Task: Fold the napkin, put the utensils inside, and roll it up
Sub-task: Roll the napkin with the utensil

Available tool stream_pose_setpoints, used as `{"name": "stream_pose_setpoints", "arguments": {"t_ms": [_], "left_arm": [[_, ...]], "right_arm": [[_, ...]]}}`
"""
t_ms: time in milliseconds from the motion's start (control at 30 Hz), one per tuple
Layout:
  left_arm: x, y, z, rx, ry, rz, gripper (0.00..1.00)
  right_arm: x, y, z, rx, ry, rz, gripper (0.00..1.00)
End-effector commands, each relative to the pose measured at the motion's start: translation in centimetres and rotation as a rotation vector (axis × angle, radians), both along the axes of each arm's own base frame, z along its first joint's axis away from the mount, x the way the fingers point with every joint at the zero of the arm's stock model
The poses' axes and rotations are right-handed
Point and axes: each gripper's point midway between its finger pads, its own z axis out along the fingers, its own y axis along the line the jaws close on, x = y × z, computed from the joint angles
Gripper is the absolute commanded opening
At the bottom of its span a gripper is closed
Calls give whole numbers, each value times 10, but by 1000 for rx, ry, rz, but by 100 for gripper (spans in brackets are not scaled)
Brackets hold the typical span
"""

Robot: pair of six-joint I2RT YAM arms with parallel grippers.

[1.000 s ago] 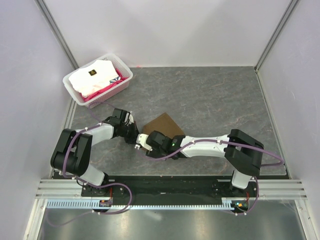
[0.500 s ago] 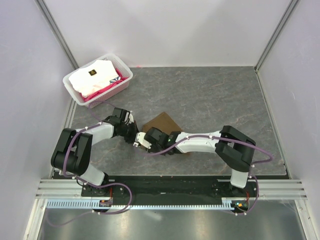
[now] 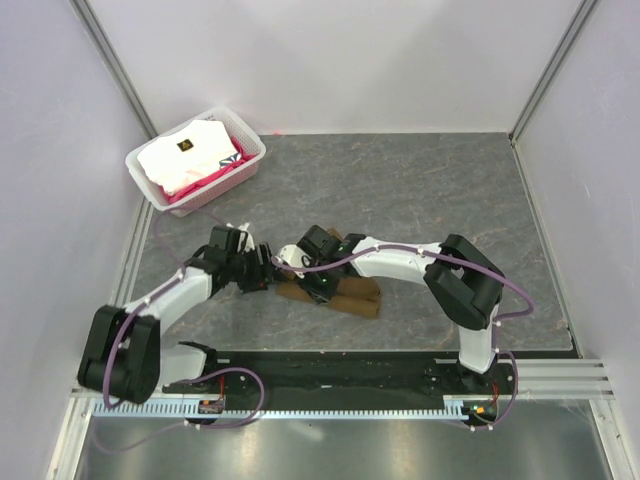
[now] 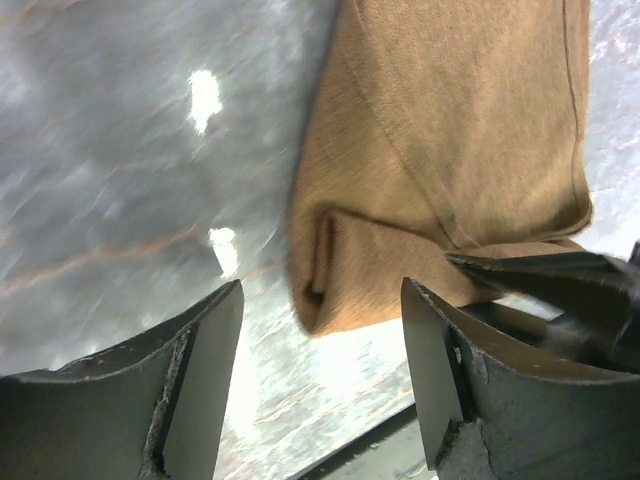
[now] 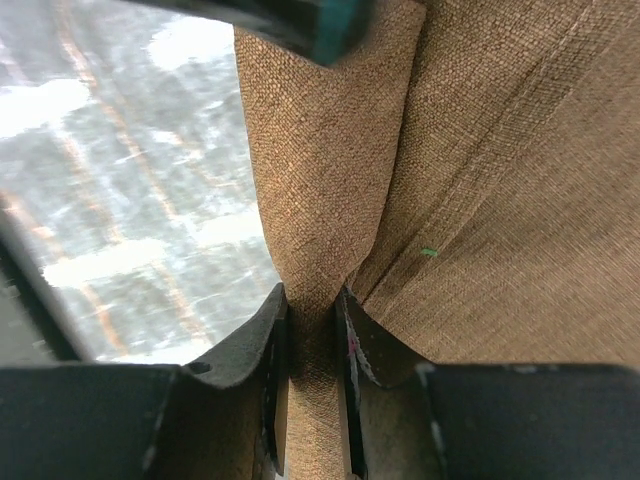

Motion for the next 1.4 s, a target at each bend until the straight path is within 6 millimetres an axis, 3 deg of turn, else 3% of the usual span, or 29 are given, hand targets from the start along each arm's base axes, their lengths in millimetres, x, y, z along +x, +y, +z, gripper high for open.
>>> {"name": "stream_pose_setpoints", "arguments": {"t_ms": [0,200,567,1367], "left_arm": [[-11,12,1,5,-41,79,72],[-13,-7,28,-124,-158,-2,72],[-24,-17,15,-190,-130,-35,68],[7,-24,14,-176,-215,-63,52]], "right_arm": [[-45,-22,-22,-78,280,-11,18],[-44,-15,-12,-2,437,-23,17],[-31,-11,-15,123,691,-58,18],[-14,-28,-47,116,841,-117,18]]}}
